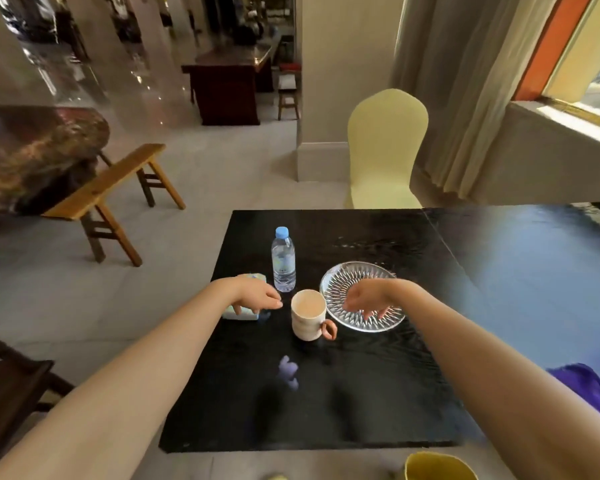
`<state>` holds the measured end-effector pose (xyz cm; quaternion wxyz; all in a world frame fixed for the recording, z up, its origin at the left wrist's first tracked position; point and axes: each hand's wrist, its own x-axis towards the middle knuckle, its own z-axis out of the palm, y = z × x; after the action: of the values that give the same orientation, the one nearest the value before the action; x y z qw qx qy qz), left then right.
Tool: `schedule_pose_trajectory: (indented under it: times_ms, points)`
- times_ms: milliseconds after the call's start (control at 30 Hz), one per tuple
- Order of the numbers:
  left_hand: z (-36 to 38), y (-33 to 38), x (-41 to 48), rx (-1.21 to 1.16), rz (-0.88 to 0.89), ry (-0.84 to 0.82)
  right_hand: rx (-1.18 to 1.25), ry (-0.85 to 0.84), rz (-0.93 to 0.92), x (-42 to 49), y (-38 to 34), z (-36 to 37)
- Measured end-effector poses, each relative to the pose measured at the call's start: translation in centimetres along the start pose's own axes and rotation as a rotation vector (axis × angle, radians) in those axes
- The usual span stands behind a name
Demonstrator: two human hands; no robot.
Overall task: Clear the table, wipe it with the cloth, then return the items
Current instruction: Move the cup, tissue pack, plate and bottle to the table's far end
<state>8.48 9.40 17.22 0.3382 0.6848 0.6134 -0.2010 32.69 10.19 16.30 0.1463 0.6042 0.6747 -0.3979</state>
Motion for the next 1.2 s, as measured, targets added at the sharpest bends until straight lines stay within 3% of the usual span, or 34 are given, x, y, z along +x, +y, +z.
schedule_pose_trajectory:
  times_ms: [200,433,767,967,1200]
  points:
    - [1.2,-5.8,6.5,0.015,-0.029,0.05,-0.125,-0.013,0.053,7.4,-0.3,3.2]
    - [3.4,-11.0,13.1,-0.115,-0.178,0.257,0.073,0.047,0.078,11.9,1.2,7.0]
    - [5.3,-11.3,18.4,-0.255,-0.285,0.416,0.288,0.156,0.08,13.3,1.3,9.1]
    - [5.2,-12.1,19.2,-0.211,-0.312,0.464,0.292,0.279,0.044,13.3,0.8,8.8]
    - [3.8,-11.9,18.0,-0.375,-0.301,0.539,0.269,0.376,-0.017,12.7,-0.2,6.7]
